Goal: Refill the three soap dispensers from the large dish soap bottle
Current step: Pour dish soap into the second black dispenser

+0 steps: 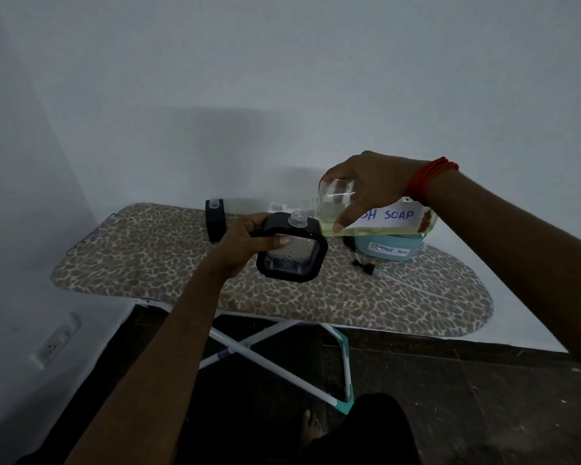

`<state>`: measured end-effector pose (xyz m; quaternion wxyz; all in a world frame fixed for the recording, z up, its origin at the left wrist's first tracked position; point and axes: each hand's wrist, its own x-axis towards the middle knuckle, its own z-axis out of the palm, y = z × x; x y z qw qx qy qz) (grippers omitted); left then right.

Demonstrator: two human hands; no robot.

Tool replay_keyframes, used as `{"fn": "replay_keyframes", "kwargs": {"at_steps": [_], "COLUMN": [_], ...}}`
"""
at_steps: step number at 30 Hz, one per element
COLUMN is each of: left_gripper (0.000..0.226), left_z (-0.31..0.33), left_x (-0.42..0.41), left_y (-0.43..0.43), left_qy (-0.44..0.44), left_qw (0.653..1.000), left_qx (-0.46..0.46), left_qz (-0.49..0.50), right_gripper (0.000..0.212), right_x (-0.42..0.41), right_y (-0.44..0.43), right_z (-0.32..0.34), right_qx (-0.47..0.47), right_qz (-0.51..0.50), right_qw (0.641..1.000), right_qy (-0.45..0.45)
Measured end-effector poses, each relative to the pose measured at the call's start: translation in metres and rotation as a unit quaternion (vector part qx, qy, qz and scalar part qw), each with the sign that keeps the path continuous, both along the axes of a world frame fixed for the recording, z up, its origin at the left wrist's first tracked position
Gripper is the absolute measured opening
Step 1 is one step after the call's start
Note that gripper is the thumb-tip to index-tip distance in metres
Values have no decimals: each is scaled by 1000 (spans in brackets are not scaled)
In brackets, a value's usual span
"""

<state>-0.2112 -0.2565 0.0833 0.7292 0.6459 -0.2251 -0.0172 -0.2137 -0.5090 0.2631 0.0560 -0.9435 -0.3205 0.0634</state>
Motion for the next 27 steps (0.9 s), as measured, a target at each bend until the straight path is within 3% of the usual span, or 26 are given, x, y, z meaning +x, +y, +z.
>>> {"fn": "replay_keyframes", "kwargs": {"at_steps": [9,17,27], "left_gripper": [45,43,41], "left_z": [2,3,3], "left_x": [-1,-3,-1], "left_y": [-1,-2,0], "left_qy": [3,4,7], "left_qw": [1000,1000,1000], "left_qx": [-9,-13,-19], "left_qz": [-2,-1,-6], "right_gripper": [66,59,67], "right_x": [3,1,4], "right_y": [-2,-1,1], "right_z": [0,3,3], "right_qx": [-2,-2,-6], "right_qz": [-4,0,3], "right_qw": [1000,1000,1000], "right_qy": [-9,-13,-15]}}
